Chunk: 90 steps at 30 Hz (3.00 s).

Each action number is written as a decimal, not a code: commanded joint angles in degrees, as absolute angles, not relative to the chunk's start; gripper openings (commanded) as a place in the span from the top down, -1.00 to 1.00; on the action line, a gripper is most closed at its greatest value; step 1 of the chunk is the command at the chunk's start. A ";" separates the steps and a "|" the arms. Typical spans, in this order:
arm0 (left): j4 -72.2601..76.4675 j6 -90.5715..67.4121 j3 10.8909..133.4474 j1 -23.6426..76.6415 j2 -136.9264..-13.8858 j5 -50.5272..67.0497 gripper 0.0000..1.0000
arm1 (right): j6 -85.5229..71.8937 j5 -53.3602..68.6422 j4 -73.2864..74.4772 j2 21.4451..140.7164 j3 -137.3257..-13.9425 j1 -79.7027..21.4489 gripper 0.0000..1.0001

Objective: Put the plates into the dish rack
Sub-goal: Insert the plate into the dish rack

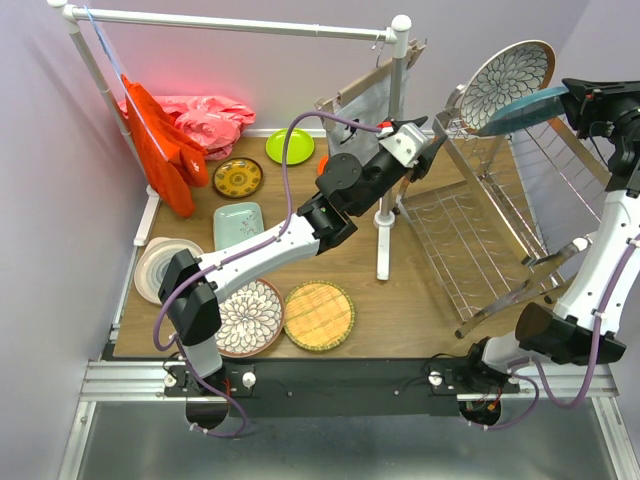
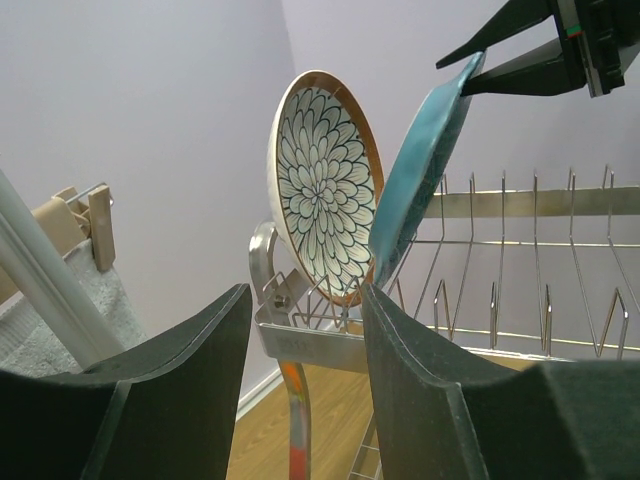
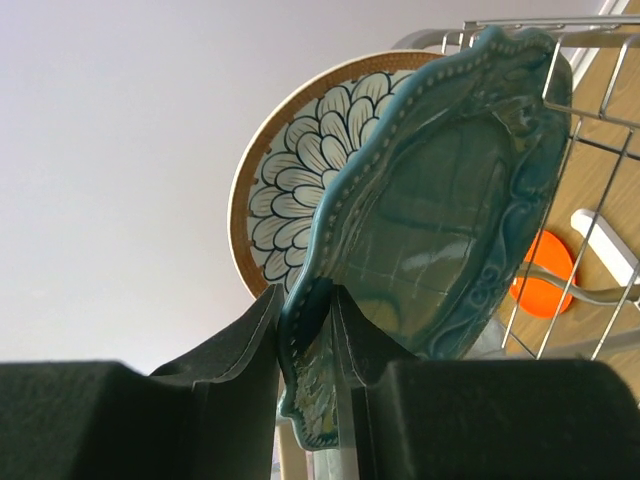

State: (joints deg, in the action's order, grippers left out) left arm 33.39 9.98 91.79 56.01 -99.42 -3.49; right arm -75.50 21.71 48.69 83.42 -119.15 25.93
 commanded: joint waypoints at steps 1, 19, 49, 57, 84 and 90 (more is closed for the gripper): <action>35.25 9.75 90.70 56.34 -96.59 -5.27 -0.14 | -77.70 20.48 40.69 84.29 -122.52 26.28 0.36; 35.24 9.67 90.35 56.34 -96.24 -5.62 -0.14 | -78.57 20.21 38.94 86.22 -121.82 24.79 0.29; 35.51 9.76 89.83 56.34 -96.06 -6.24 -0.14 | -75.32 16.44 37.88 86.57 -119.18 15.65 0.21; 36.12 9.93 88.86 56.34 -95.80 -6.50 -0.14 | -73.83 15.64 37.44 86.92 -118.39 12.66 0.21; 37.71 9.49 86.49 56.08 -94.92 -7.29 -0.15 | -72.51 16.17 34.98 88.94 -118.65 8.88 0.21; 38.06 9.41 85.96 55.99 -94.75 -7.47 -0.15 | -72.42 16.52 34.54 89.21 -118.83 8.09 0.21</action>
State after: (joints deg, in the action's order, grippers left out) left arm 36.03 9.91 86.87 56.01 -96.53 -5.61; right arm -71.85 12.80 37.87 87.18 -118.34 11.14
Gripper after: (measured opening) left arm 0.573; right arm 0.405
